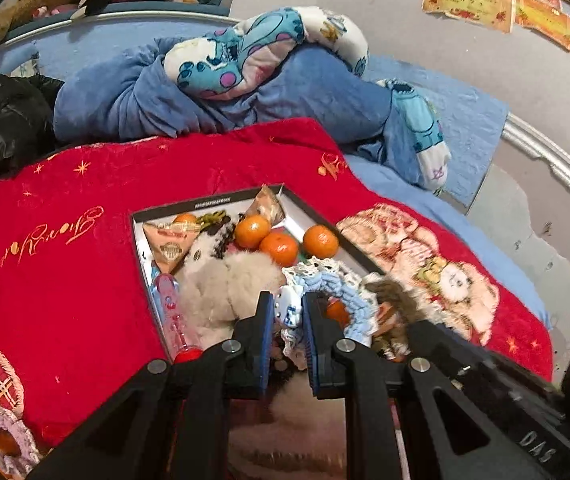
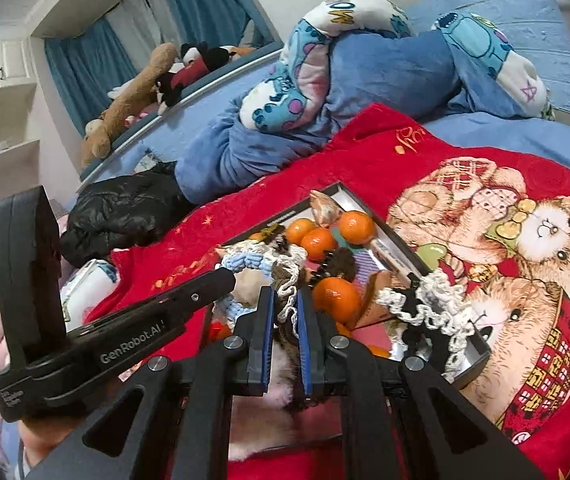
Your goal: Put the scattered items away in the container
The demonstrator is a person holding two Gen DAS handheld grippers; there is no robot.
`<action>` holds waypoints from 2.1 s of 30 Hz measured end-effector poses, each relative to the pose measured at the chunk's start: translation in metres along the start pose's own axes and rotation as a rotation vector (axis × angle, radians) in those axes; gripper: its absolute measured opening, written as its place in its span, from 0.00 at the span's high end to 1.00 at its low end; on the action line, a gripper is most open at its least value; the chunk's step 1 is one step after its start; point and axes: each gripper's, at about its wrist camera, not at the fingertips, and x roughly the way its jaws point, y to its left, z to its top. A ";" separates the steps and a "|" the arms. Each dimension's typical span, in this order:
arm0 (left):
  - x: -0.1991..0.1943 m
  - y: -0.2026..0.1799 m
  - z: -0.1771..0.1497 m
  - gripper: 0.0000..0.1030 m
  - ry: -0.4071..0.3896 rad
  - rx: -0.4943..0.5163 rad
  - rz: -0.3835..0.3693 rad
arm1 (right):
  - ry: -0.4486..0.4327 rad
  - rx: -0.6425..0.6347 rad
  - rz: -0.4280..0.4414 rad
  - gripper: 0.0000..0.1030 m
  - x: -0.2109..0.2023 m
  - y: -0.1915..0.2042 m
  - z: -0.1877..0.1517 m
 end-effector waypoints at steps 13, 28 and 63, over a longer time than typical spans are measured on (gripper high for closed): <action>0.019 -0.005 -0.012 0.85 0.035 0.036 0.058 | -0.025 0.054 -0.022 0.87 -0.007 -0.012 0.001; 0.004 -0.003 -0.005 0.16 -0.038 0.028 0.156 | -0.134 0.088 0.027 0.15 -0.030 -0.013 0.008; -0.235 0.105 -0.143 0.00 -0.161 0.022 0.270 | -0.155 -0.155 -0.207 0.00 -0.083 0.121 -0.080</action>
